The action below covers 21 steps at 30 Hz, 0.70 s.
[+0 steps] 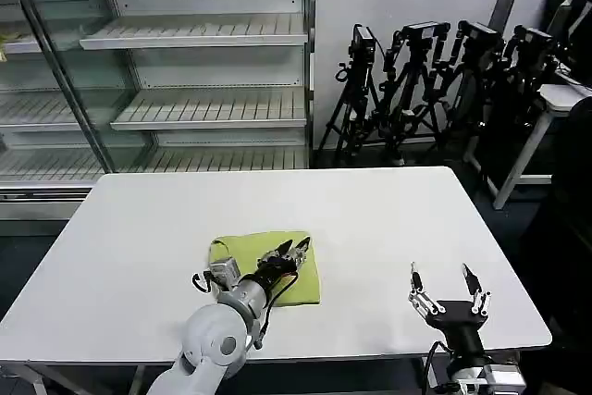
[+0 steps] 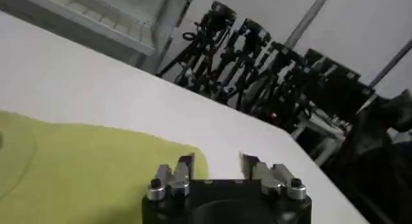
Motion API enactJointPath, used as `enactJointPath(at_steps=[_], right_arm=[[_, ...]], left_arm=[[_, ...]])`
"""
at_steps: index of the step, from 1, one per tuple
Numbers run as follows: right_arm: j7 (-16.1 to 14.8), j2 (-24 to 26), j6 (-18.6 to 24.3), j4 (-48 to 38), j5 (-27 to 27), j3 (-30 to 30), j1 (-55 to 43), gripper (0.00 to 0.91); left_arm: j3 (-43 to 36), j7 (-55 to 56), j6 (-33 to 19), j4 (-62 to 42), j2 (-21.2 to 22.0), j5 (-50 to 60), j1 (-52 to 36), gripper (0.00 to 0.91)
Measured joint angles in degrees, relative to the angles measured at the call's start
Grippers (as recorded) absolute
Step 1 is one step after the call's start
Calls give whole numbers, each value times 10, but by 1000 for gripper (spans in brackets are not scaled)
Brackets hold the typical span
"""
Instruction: Fold and organize the clothes.
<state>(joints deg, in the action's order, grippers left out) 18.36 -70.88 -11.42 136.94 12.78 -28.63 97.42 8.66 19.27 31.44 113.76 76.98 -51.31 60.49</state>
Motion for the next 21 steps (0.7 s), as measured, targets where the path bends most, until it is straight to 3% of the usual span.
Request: enactJointPath(at_steps=[9,21], right_arm=[[-5,0,7,-13,-10,22,-26,907],[-13,-14,28,-49,-43,73,-69,907]], left_arm=[[45,-15,-21,64,-29,0,39,907],[222,-75,-90,170,-71,155,206,907]])
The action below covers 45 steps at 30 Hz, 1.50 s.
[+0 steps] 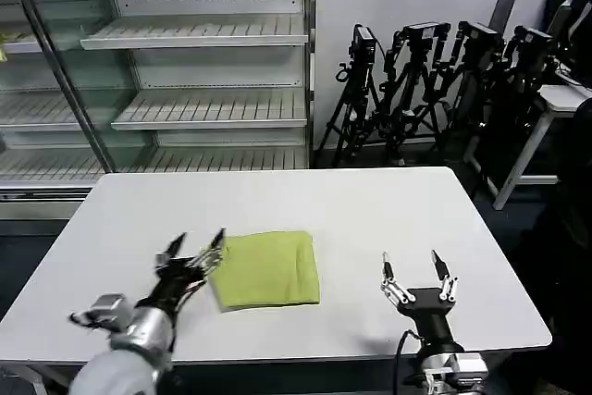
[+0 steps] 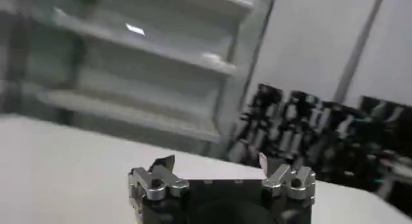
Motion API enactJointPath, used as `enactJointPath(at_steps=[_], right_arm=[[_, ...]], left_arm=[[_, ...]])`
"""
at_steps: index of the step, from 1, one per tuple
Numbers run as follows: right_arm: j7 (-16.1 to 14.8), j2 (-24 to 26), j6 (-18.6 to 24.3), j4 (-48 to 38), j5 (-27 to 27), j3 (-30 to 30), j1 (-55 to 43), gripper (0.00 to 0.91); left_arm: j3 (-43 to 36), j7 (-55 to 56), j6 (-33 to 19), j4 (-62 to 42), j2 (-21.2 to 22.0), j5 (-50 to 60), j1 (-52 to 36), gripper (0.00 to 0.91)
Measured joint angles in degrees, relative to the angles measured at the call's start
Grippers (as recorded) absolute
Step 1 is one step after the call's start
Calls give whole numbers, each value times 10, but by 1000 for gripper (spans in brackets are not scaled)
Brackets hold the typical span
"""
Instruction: Fold and organize the clothes.
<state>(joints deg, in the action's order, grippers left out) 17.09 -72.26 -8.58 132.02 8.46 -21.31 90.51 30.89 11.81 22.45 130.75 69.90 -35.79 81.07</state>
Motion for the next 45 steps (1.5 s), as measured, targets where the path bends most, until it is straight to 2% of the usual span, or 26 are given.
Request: enactJointPath(at_steps=[8,19,45], right_arm=[[-1,-8,7,-17,-20,27,-15,907],[1,-12,8,-25,-36,41,-26,907],[-8,-25,3,-20,-54,31,-27,907]], left_arm=[[57,-22,-29,40,3,87,77,907],[89,-39,-46,75,15,146,131,907],[81,-47,-58,95,24,178,154,907]])
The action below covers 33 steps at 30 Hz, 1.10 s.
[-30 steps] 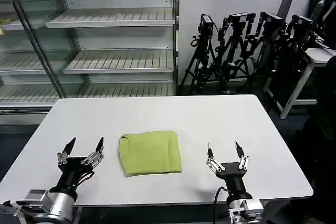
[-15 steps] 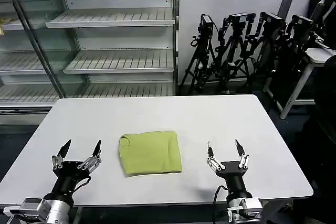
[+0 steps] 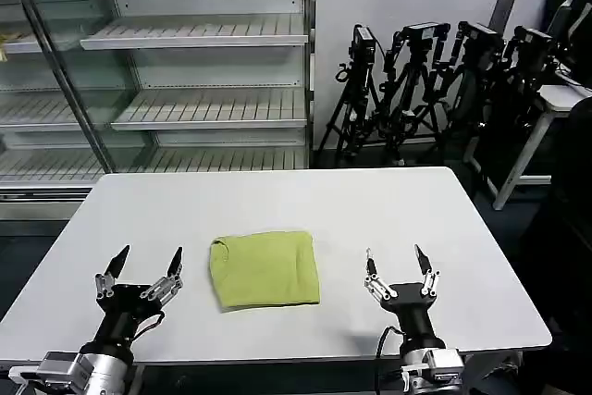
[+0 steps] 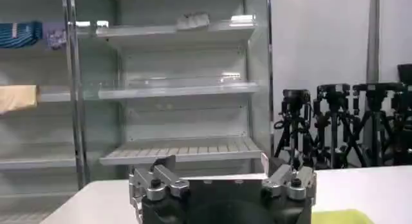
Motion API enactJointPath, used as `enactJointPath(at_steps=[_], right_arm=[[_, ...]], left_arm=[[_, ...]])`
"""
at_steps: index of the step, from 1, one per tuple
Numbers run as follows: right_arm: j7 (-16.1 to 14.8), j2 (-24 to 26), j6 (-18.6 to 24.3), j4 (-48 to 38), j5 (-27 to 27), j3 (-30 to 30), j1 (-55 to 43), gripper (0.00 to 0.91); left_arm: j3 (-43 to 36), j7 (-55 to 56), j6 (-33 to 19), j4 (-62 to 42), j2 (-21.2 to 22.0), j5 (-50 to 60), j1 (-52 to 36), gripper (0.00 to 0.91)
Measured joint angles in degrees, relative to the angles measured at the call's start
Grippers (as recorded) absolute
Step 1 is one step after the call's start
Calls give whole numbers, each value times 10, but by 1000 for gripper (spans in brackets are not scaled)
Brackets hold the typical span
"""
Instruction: Fold and organize the clothes.
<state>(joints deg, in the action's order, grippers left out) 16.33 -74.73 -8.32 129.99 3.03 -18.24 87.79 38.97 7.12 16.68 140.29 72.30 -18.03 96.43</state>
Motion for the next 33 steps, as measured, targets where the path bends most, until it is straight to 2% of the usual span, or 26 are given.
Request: enactJointPath(at_steps=[33], right_arm=[[-4,1,-2,30,-2,-25,21,907]], left_arm=[[-7,2,-6,11,-4,3,18,907]])
